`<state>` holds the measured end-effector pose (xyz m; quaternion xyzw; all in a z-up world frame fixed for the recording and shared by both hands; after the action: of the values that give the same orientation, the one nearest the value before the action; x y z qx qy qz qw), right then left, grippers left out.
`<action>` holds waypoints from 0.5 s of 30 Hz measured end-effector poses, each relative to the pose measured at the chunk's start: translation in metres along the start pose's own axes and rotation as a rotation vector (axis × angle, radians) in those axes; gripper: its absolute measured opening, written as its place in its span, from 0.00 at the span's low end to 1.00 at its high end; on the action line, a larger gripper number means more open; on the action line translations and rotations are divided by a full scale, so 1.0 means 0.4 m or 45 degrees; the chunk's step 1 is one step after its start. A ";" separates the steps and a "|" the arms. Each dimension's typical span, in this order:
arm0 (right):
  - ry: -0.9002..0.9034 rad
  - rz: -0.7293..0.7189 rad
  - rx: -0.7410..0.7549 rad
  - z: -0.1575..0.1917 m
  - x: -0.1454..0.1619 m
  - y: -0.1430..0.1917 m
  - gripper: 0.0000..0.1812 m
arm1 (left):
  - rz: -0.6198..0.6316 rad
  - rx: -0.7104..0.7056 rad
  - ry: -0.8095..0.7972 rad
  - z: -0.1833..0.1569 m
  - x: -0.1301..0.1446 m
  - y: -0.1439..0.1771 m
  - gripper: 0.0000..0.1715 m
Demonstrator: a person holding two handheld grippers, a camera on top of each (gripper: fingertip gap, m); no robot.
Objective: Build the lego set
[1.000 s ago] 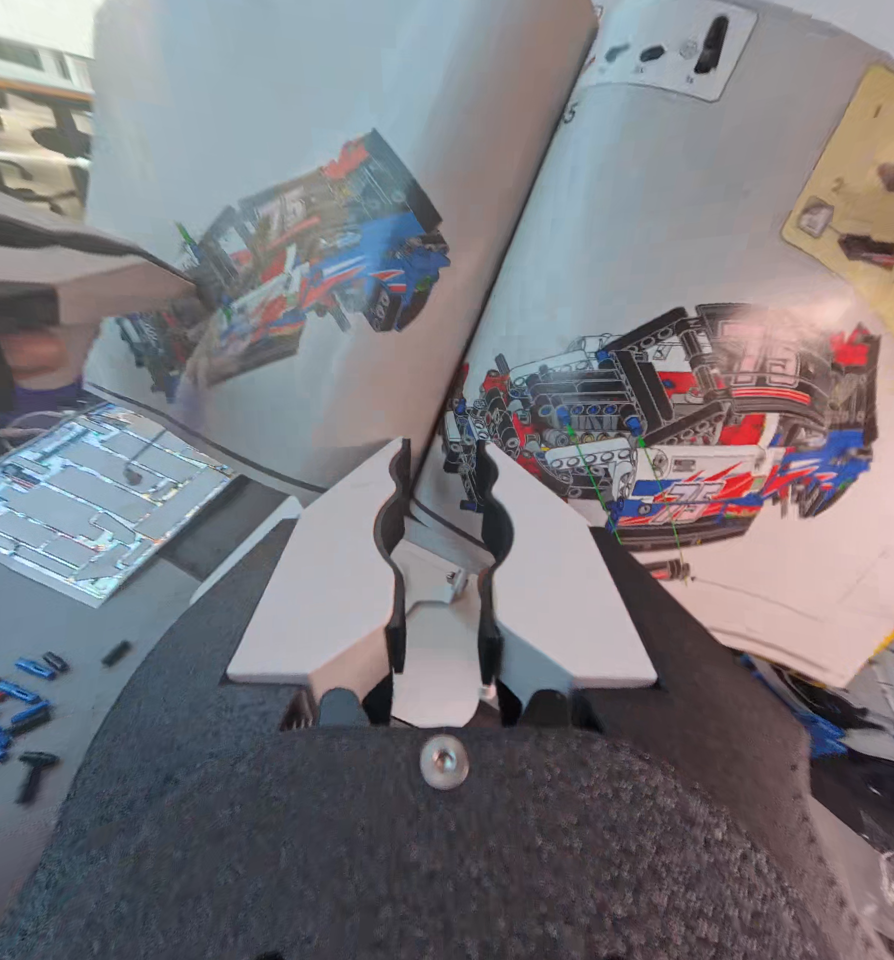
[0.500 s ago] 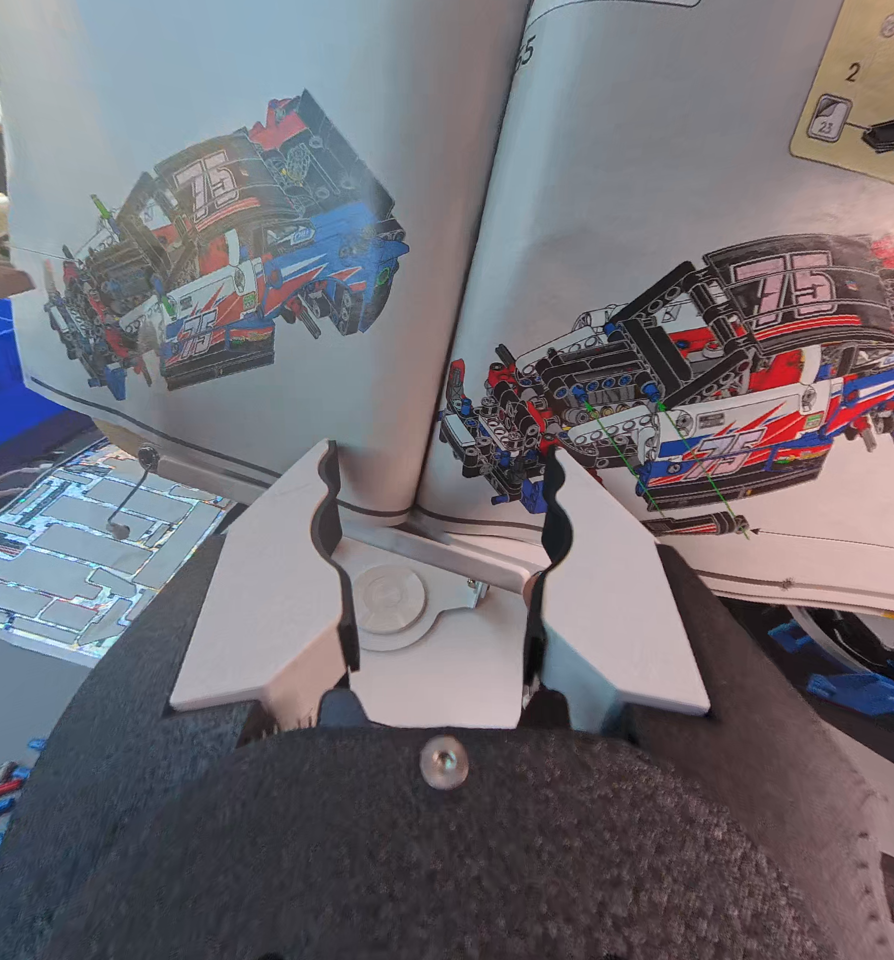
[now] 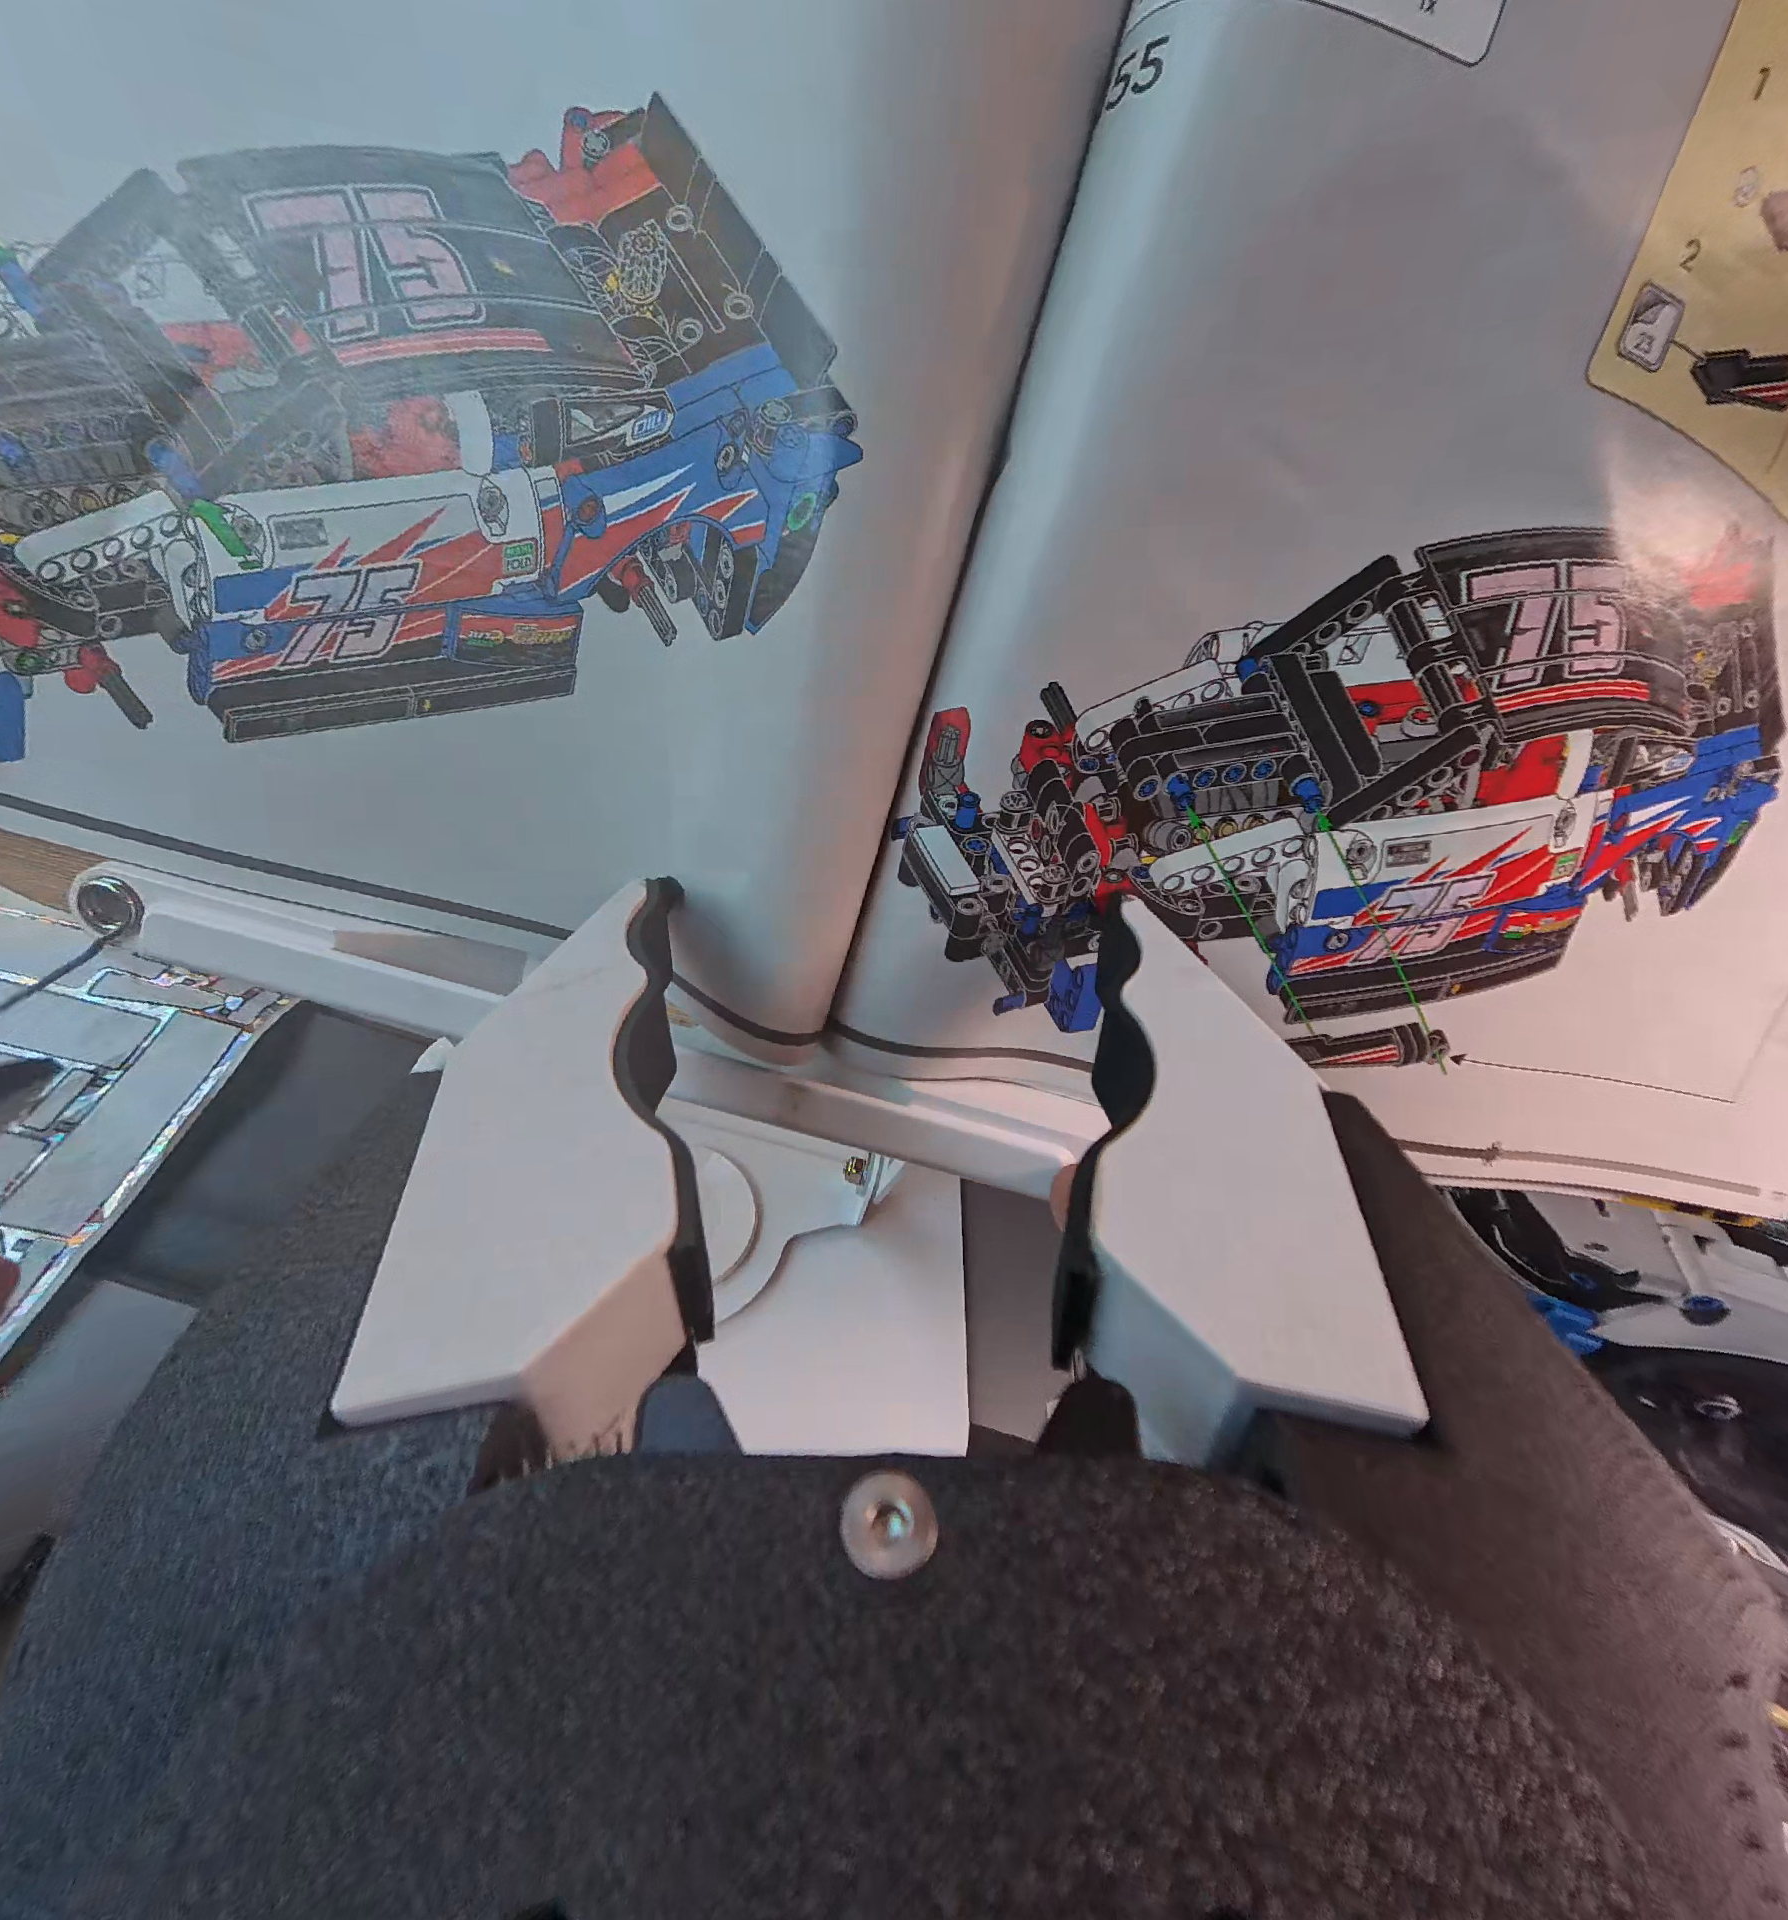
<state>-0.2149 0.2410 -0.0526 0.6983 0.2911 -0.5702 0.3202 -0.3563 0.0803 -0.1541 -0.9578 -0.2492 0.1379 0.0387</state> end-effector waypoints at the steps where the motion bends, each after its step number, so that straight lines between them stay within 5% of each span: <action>1: 0.002 0.003 -0.004 0.000 0.000 -0.001 0.44 | -0.072 0.045 -0.078 -0.018 -0.028 0.004 0.11; 7: 0.009 0.003 -0.010 0.002 0.002 -0.004 0.44 | -0.080 0.108 -0.874 -0.232 -0.082 -0.006 0.05; 11: -0.005 0.001 -0.025 0.004 0.005 -0.006 0.42 | 0.263 0.244 -1.476 -0.355 0.010 -0.079 0.05; 15: -0.035 -0.011 -0.049 -0.003 0.011 -0.004 0.40 | 0.680 0.320 -2.037 -0.383 0.164 -0.148 0.05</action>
<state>-0.2147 0.2433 -0.0569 0.6828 0.3007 -0.5755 0.3349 -0.2853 0.1632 -0.0146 -0.5874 0.0497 0.8041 -0.0767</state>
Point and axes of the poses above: each gripper's, where its closed fingertips meet, y back along the fingers, x out of its underside, z = x × y across the jaws, the point moved 6 cm from there along y, back along the fingers, and after that the axes turned 6 degrees about -y, right-handed, at the moved point
